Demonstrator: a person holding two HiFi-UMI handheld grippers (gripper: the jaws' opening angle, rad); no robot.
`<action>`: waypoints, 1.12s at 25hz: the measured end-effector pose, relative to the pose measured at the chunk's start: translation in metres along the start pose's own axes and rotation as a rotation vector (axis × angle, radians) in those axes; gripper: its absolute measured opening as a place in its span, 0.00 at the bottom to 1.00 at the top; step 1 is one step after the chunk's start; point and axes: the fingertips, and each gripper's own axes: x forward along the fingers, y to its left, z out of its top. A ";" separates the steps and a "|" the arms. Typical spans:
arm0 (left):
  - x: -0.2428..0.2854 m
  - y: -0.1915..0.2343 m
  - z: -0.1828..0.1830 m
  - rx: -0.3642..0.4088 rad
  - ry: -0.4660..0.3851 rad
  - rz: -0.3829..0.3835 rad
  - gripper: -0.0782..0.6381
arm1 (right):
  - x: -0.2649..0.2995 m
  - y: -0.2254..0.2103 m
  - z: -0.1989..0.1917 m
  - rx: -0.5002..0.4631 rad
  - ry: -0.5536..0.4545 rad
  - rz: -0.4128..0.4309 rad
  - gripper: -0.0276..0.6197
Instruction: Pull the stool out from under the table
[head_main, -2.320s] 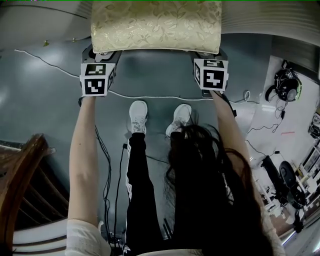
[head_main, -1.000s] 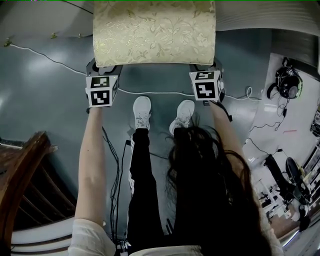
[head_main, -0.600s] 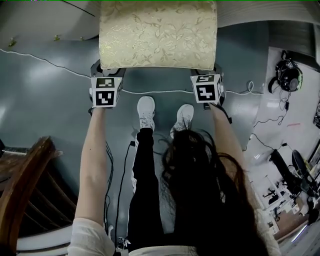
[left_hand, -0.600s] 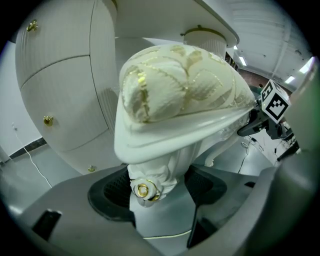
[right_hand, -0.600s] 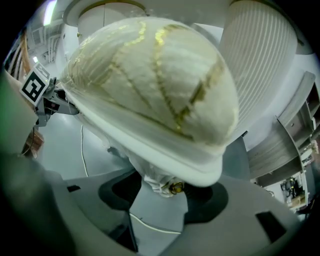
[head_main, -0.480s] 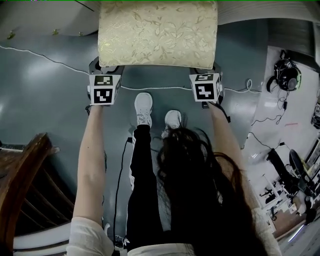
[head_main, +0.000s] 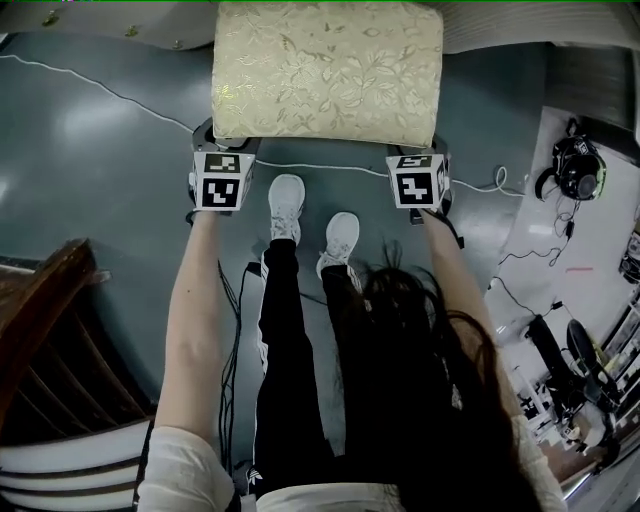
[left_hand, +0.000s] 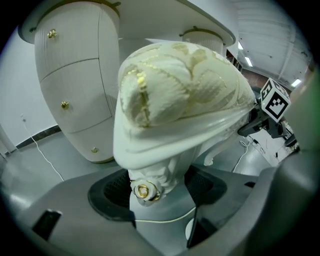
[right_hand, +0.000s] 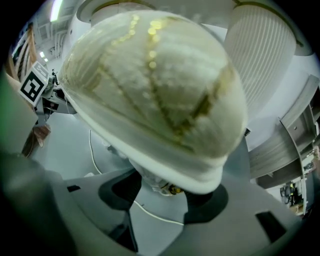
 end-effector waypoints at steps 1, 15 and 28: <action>-0.002 0.001 0.000 -0.004 0.004 0.004 0.58 | 0.000 0.000 0.002 -0.004 0.000 0.004 0.46; 0.000 0.002 -0.001 0.004 0.052 -0.009 0.58 | -0.001 0.001 0.000 0.028 0.006 0.004 0.46; -0.003 0.004 0.000 0.020 0.085 -0.042 0.58 | -0.004 0.007 -0.003 0.046 0.043 0.003 0.46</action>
